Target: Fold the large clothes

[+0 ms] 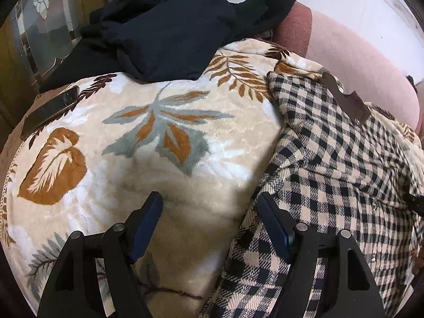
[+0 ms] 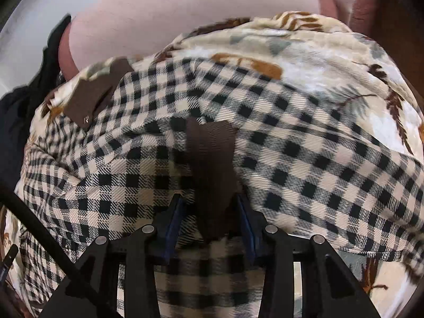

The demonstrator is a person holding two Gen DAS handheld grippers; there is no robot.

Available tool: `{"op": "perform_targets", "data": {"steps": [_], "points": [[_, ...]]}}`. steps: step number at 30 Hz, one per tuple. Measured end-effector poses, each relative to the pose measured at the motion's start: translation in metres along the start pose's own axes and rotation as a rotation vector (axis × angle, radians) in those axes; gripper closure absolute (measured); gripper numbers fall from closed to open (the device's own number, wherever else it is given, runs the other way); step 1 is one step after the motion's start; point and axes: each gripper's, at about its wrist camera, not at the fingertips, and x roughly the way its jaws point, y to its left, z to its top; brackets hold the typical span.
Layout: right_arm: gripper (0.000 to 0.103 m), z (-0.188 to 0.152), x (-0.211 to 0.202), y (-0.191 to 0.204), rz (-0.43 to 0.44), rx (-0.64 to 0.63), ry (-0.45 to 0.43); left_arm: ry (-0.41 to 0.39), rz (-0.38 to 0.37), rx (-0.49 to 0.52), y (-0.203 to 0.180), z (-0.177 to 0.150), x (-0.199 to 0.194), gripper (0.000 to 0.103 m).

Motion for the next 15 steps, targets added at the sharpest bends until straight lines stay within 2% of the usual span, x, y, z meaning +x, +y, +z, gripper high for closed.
{"op": "perform_targets", "data": {"steps": [1,2,6,12,13,15], "points": [[0.047,-0.004,-0.006,-0.004,-0.041,-0.008,0.011,0.002,-0.001,0.000,0.000,-0.001,0.000,0.030],[0.042,-0.009,-0.012,-0.010,-0.069,-0.018,0.013,0.003,-0.001,0.002,0.000,-0.002,-0.001,0.030],[0.042,-0.033,-0.057,-0.071,-0.174,0.006,-0.040,0.002,0.001,0.024,-0.005,-0.006,-0.003,0.030],[0.040,-0.081,-0.148,-0.214,-0.287,0.260,-0.158,0.025,-0.016,0.064,-0.022,-0.016,-0.002,0.030],[0.037,-0.090,-0.159,-0.238,-0.307,0.307,-0.169,0.030,-0.018,0.068,-0.025,-0.018,-0.001,0.030],[0.036,-0.107,-0.172,-0.278,-0.313,0.394,-0.169,0.038,-0.024,0.076,-0.031,-0.021,0.000,0.030]]}}
